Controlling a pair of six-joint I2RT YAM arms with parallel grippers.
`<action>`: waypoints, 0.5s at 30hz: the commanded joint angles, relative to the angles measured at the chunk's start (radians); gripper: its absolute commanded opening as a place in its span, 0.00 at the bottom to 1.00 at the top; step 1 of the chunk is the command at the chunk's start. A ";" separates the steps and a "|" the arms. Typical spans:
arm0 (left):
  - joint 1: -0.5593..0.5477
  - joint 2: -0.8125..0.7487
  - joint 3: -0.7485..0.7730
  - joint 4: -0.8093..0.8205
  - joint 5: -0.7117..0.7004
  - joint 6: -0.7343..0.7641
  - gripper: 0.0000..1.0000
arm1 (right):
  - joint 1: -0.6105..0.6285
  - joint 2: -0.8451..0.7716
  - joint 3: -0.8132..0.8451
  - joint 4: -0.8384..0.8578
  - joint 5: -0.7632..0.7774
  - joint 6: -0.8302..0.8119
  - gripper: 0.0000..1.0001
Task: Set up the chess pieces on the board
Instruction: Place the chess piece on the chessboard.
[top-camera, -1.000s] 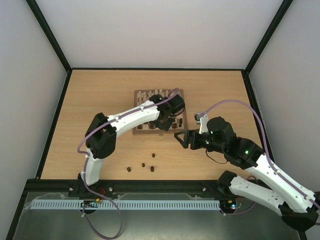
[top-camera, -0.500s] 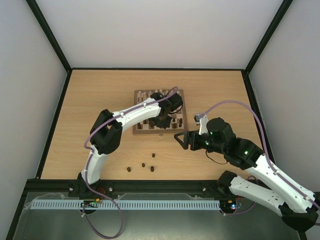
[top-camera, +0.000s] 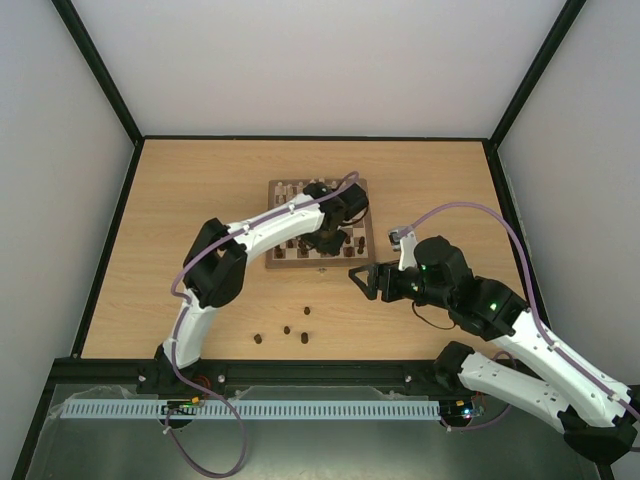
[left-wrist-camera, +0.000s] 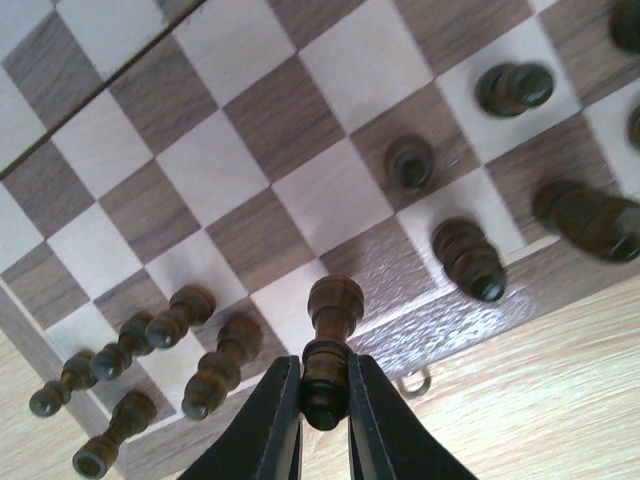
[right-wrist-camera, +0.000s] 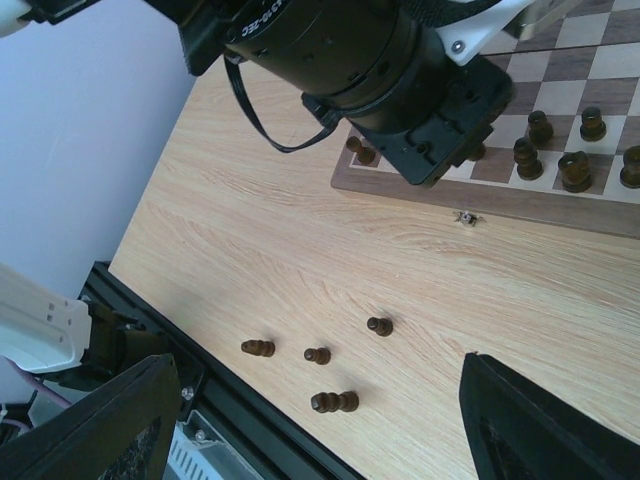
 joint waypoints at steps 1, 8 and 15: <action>-0.007 0.046 0.062 -0.040 0.015 0.018 0.03 | -0.003 -0.015 -0.014 0.003 -0.009 -0.015 0.78; -0.009 0.072 0.080 -0.040 0.029 0.024 0.03 | -0.003 -0.023 -0.017 -0.003 -0.004 -0.015 0.78; -0.016 0.086 0.096 -0.040 0.039 0.027 0.03 | -0.003 -0.026 -0.023 0.000 -0.006 -0.015 0.78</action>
